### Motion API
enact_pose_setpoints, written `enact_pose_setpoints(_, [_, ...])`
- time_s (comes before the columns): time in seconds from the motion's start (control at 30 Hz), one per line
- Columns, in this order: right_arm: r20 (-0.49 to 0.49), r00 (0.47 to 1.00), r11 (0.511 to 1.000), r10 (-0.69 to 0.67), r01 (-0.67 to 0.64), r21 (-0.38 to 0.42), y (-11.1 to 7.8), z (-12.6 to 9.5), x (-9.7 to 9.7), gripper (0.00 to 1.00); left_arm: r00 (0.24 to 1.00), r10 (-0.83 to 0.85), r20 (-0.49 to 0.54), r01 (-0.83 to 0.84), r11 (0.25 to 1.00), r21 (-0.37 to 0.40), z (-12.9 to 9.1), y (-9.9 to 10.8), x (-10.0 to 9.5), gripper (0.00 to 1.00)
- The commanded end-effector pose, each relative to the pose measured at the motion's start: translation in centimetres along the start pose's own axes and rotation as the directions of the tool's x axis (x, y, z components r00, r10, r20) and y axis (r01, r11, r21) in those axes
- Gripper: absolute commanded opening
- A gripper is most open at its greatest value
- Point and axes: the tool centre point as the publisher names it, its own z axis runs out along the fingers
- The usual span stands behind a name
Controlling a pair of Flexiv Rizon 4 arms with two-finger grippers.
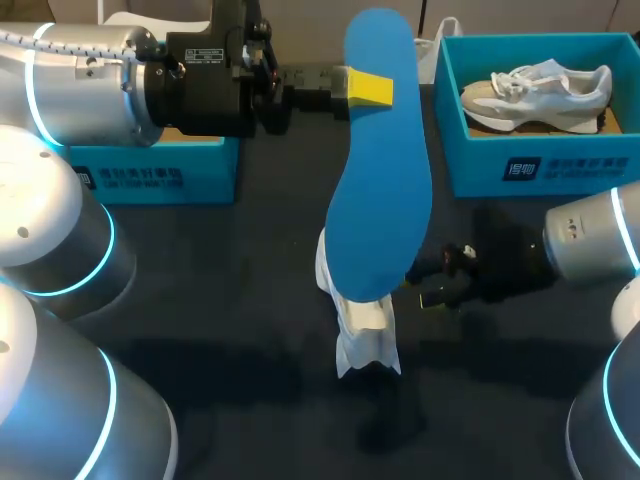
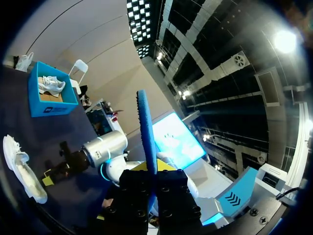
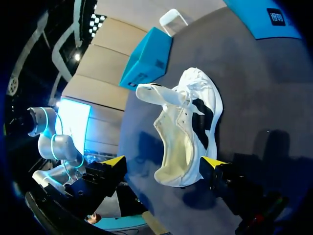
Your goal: Take the shoe out of the shoebox, open the shoe tongue, remove and reinsert the insole, then place the shoe into the shoebox
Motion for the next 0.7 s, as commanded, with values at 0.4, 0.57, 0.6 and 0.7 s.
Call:
enact_pose_setpoints(0.4, [-0.136,0.99,0.999,-0.038,0.034,-0.029,1.0,-2.1,2.8,1.0,1.0,0.0,0.001,0.0,1.0,-0.002,0.2,-0.1,0.0,0.0])
enact_pose_setpoints(0.57, [-0.206,0.979,0.998,0.003,-0.017,-0.063,2.3,-4.3,4.0,1.0,1.0,0.0,0.001,0.0,1.0,-0.002,0.2,-0.1,0.0,0.0])
enact_pose_setpoints(0.6, [-0.213,0.977,0.998,0.016,-0.03,-0.063,2.6,-4.7,4.1,1.0,1.0,0.0,0.001,0.0,1.0,-0.002,0.2,-0.1,0.0,0.0])
enact_pose_setpoints(0.7, [-0.208,0.978,0.995,0.016,-0.036,-0.09,3.4,-6.1,4.6,1.0,1.0,0.0,0.001,0.0,1.0,-0.002,0.2,-0.1,0.0,0.0])
